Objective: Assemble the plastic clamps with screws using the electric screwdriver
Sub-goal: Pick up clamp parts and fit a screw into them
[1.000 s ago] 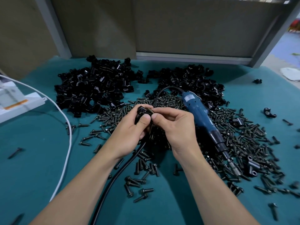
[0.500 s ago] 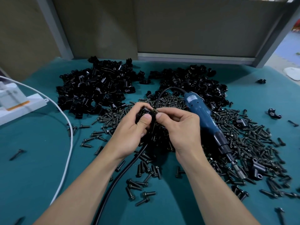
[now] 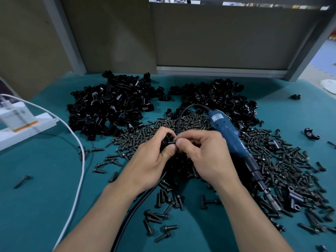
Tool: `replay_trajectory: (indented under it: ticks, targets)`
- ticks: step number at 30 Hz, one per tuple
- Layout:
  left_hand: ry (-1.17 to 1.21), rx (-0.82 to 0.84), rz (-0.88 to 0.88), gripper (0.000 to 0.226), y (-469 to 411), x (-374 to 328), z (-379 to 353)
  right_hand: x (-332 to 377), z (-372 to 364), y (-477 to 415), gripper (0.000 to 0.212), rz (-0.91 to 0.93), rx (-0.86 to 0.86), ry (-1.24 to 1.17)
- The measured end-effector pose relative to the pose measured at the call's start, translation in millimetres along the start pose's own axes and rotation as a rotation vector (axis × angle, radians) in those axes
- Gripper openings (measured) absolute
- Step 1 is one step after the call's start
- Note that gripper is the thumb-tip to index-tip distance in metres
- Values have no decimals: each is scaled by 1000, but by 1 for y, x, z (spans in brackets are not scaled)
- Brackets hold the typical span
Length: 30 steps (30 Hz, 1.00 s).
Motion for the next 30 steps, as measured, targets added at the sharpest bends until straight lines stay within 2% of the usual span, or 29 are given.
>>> replay_trajectory:
  ticks: [3,9,12,17,20,24,30]
  targets:
    - [-20,5,2,27,1,-1,1,0,-2,0,14,15,10,12]
    - [-45,-43,13,19,1,-6,7,-14,-1,0,12,-97,-92,-288]
    - [-54,-96,-14,12,1,-10,11,-14,1,-3,13,-83,-72,-286]
    - [-3,-230,-15,25,5,-13,24,-10,3,-4,15,-38,-49,-204]
    - [49,-274,-18,27,5,-14,27,-13,1,-4,14,-76,-49,-283]
    - [82,-298,-7,30,6,-15,30,-15,-2,-3,13,-100,-60,-361]
    - [164,-273,7,30,6,-12,28,-12,-8,1,15,-67,-81,-295]
Point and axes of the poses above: each hand's wrist, its own y-axis away from the middle knuckle, its own z-axis out of the back of the hand, x = y × z, the point moved 9 cm from there along -y, towards the middle knuckle, and after that the axes turned 2 degrees about z, right-handed, at the moved point
